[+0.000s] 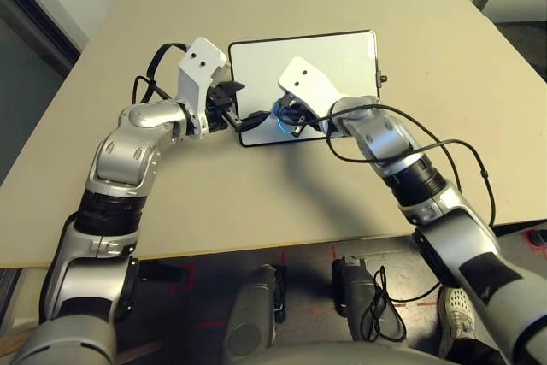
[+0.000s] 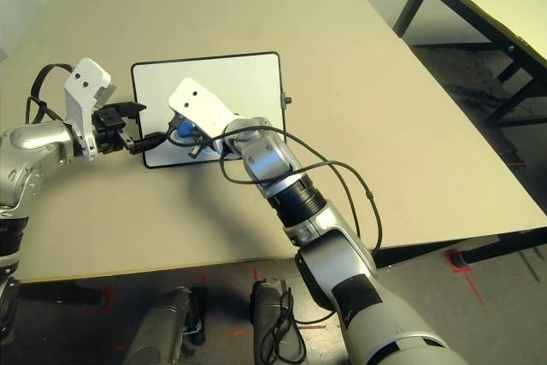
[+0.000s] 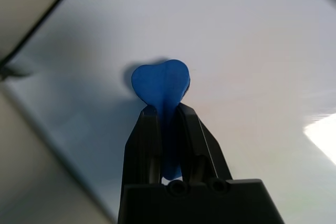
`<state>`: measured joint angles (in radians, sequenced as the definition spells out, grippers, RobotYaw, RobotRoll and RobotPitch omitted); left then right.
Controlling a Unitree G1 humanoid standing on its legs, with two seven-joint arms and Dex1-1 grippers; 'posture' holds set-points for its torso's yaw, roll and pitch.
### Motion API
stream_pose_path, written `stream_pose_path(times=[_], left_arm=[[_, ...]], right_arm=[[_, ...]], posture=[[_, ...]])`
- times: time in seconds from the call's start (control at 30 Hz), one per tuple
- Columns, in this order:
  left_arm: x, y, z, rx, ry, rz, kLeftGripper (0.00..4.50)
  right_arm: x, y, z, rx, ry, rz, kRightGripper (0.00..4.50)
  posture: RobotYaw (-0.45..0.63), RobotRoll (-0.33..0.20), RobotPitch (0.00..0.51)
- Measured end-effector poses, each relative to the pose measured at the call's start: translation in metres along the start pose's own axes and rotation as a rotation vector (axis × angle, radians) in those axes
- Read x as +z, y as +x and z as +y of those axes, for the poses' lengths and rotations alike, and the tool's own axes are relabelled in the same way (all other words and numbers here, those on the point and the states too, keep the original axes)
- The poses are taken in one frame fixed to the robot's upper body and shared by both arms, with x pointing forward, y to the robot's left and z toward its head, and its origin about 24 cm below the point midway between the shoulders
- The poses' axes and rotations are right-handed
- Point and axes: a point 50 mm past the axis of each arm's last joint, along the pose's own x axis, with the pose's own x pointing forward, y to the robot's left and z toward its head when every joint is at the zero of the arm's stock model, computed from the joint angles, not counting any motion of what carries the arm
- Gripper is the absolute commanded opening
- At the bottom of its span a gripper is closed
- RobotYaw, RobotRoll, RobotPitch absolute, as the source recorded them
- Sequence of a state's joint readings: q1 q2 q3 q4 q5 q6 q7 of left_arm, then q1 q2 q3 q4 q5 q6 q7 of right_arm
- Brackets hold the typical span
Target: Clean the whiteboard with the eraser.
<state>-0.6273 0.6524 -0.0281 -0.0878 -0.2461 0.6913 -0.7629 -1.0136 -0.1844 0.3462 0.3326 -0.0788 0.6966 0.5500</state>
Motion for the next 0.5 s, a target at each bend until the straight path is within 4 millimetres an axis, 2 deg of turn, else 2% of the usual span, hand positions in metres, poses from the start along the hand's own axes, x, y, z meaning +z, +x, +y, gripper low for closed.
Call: stream_pose_path(times=[0.17,0.37,0.5], left_arm=[[0.000,0.000,0.000,-0.004,0.000,0.000,4.50],[0.001,0.001,-0.002,-0.017,0.005,0.002,4.50],[0.000,0.002,-0.002,-0.024,0.005,0.006,4.50]], right_arm=[[-0.002,-0.008,-0.031,-0.116,0.027,-0.010,0.31],[-0.007,-0.009,-0.035,-0.131,0.040,-0.011,0.31],[-0.018,-0.014,-0.026,-0.133,0.046,-0.010,0.31]], posture=[[0.05,0.000,0.179],[0.04,0.000,0.173],[0.04,0.000,0.171]])
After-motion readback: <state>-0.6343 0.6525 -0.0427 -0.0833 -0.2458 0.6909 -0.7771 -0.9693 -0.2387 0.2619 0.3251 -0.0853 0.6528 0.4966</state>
